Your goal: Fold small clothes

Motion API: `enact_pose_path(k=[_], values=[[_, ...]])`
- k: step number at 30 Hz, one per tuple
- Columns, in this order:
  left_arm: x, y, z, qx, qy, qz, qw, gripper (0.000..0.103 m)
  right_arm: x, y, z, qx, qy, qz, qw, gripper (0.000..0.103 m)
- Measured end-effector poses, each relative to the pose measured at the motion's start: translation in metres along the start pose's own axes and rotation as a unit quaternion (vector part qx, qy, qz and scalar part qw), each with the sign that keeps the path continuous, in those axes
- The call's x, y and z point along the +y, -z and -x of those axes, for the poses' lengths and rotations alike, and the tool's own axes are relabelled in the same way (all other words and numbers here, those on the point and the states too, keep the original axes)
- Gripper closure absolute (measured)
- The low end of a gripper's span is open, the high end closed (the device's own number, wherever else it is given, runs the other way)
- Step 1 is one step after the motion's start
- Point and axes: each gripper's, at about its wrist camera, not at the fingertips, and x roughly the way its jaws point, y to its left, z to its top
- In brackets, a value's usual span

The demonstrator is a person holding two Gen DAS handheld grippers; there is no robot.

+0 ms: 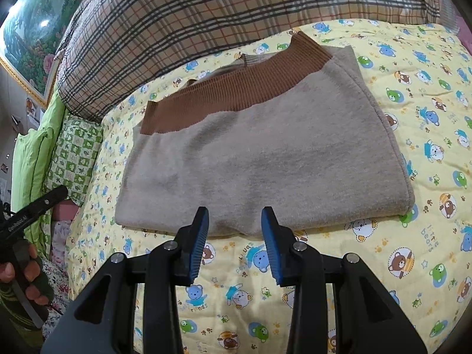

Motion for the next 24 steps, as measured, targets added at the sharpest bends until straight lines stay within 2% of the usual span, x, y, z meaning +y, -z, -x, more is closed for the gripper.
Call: enact_pose_path(k=[5, 15, 18, 20, 22, 24], values=[[0.001, 0.01, -0.026, 0.025, -0.001, 0.016, 0.9996, 0.013, -0.007, -0.002, -0.012, 0.016, 0.002, 0.0, 1.0, 0.064], [-0.002, 0.015, -0.057, 0.048, -0.006, 0.032, 0.9983, 0.013, -0.017, -0.013, -0.037, 0.044, 0.001, 0.008, 0.999, 0.064], [0.002, 0.019, -0.065, 0.053, 0.015, 0.053, 0.9971, 0.013, -0.019, -0.018, -0.042, 0.048, -0.002, 0.01, 0.999, 0.064], [0.012, 0.027, -0.073, 0.061, 0.049, 0.094, 0.9925, 0.013, -0.02, -0.019, -0.044, 0.049, -0.005, 0.009, 0.999, 0.064], [0.027, 0.041, -0.084, 0.073, 0.082, 0.148, 0.9828, 0.013, -0.021, -0.021, -0.045, 0.05, -0.006, 0.01, 0.999, 0.064], [0.045, 0.058, -0.096, 0.079, 0.097, 0.203, 0.9712, 0.013, -0.022, -0.023, -0.046, 0.051, -0.007, 0.011, 0.999, 0.064]])
